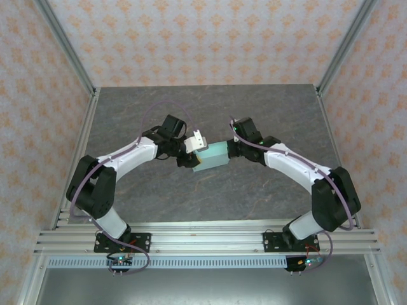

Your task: Fold the paper box

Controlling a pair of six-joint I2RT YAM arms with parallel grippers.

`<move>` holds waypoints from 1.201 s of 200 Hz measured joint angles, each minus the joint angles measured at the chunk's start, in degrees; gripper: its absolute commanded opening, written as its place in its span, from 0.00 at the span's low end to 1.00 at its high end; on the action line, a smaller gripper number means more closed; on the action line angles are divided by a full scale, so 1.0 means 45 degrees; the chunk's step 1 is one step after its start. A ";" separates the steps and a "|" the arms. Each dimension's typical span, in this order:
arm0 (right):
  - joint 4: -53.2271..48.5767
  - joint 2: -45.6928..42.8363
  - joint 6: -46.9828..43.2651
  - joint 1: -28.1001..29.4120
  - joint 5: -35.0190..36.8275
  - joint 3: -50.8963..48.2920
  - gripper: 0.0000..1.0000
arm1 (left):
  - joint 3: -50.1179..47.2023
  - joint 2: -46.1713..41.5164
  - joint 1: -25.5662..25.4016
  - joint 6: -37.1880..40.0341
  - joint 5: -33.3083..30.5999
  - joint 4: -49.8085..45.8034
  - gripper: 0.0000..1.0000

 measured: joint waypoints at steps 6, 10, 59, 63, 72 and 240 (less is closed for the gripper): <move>0.0155 -0.0078 0.0097 0.0010 0.0034 -0.0136 0.00 | 0.0000 0.0000 -0.0029 0.0000 -0.0053 0.0005 0.37; 0.0272 -0.0136 0.0185 0.0024 0.0083 -0.0233 0.00 | 0.0000 0.0000 -0.0034 0.0000 -0.0073 0.0005 0.37; 0.0981 -0.0427 0.0772 0.0432 0.0806 -0.0797 0.00 | 0.0000 0.0000 -0.0107 -0.0141 -0.0389 0.0005 0.47; 0.0981 -0.0427 0.0792 0.0491 0.0874 -0.0797 0.00 | -0.0005 0.0000 -0.0107 -0.0175 -0.0442 0.0000 0.48; 0.0971 -0.0427 0.0855 0.0597 0.0986 -0.0797 0.00 | -0.0005 0.0000 -0.0102 -0.0398 -0.0656 -0.0039 0.50; -0.0947 -0.0029 0.1345 0.1685 0.2705 0.0282 0.00 | -0.0102 -0.0223 -0.0044 -0.1749 -0.1384 0.0024 0.74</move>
